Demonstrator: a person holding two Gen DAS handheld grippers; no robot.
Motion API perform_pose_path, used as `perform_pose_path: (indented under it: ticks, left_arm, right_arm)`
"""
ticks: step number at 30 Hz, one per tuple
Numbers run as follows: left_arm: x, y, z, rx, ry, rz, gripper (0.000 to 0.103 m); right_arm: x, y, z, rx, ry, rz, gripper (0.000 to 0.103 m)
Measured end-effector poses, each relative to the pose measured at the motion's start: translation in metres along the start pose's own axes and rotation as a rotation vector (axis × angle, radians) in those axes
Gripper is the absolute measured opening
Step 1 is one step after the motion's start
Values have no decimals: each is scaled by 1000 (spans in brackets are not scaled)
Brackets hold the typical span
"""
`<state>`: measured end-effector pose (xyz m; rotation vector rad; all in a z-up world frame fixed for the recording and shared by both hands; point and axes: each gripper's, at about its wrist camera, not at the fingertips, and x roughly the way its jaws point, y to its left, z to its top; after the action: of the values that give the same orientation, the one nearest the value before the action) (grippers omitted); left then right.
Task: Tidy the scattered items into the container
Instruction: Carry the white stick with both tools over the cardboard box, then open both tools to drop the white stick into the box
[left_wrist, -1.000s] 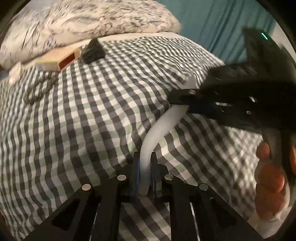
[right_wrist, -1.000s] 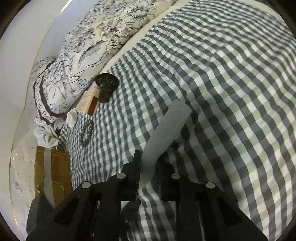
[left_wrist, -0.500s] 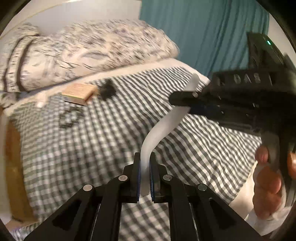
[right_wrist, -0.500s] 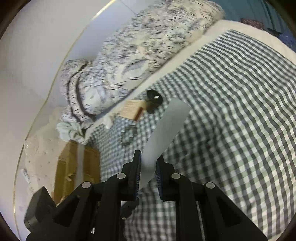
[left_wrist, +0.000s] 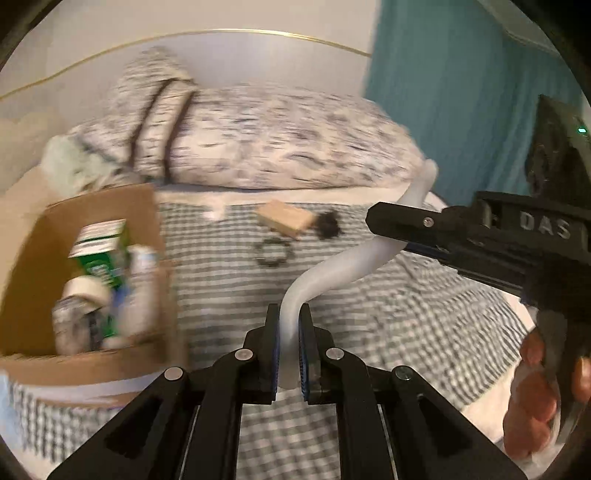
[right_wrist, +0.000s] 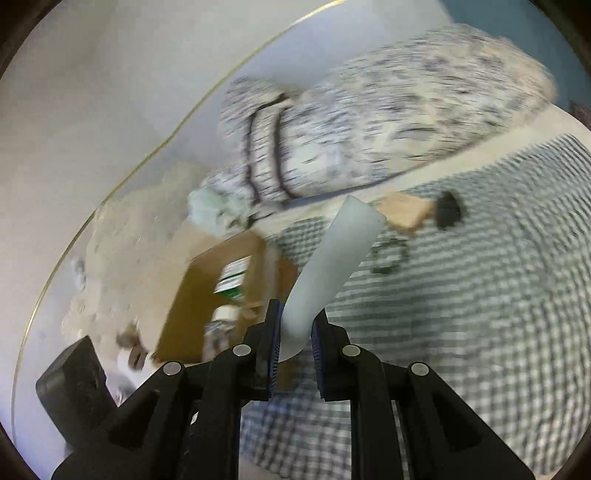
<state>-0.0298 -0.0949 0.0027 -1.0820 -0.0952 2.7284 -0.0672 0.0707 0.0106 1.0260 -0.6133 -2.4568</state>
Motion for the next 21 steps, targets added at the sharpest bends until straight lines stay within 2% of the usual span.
perform_pose_path:
  ticks: [5, 9, 13, 16, 18, 19, 20, 21]
  left_arm:
    - [-28, 74, 5, -140, -52, 89, 8]
    - [-38, 119, 11, -200, -68, 132, 8]
    - [-32, 144, 14, -227, -59, 172, 8]
    - [-22, 154, 13, -227, -49, 220, 13]
    - [-14, 160, 13, -221, -30, 234, 39]
    - [-9, 162, 11, -215, -19, 235, 73]
    - [-4, 166, 10, -212, -14, 240, 99]
    - [-2, 169, 8, -216, -24, 250, 103]
  right_arm:
    - [46, 67, -4, -110, 47, 76, 15]
    - [76, 106, 2, -141, 69, 130, 18]
    - [110, 119, 11, -153, 88, 129, 19]
    - [144, 113, 17, -78, 149, 197, 22]
    - [162, 111, 21, -62, 167, 216, 27]
    - [170, 111, 22, -60, 168, 216, 33]
    - [176, 111, 23, -59, 164, 207, 56]
    - [183, 111, 24, -56, 162, 181, 79]
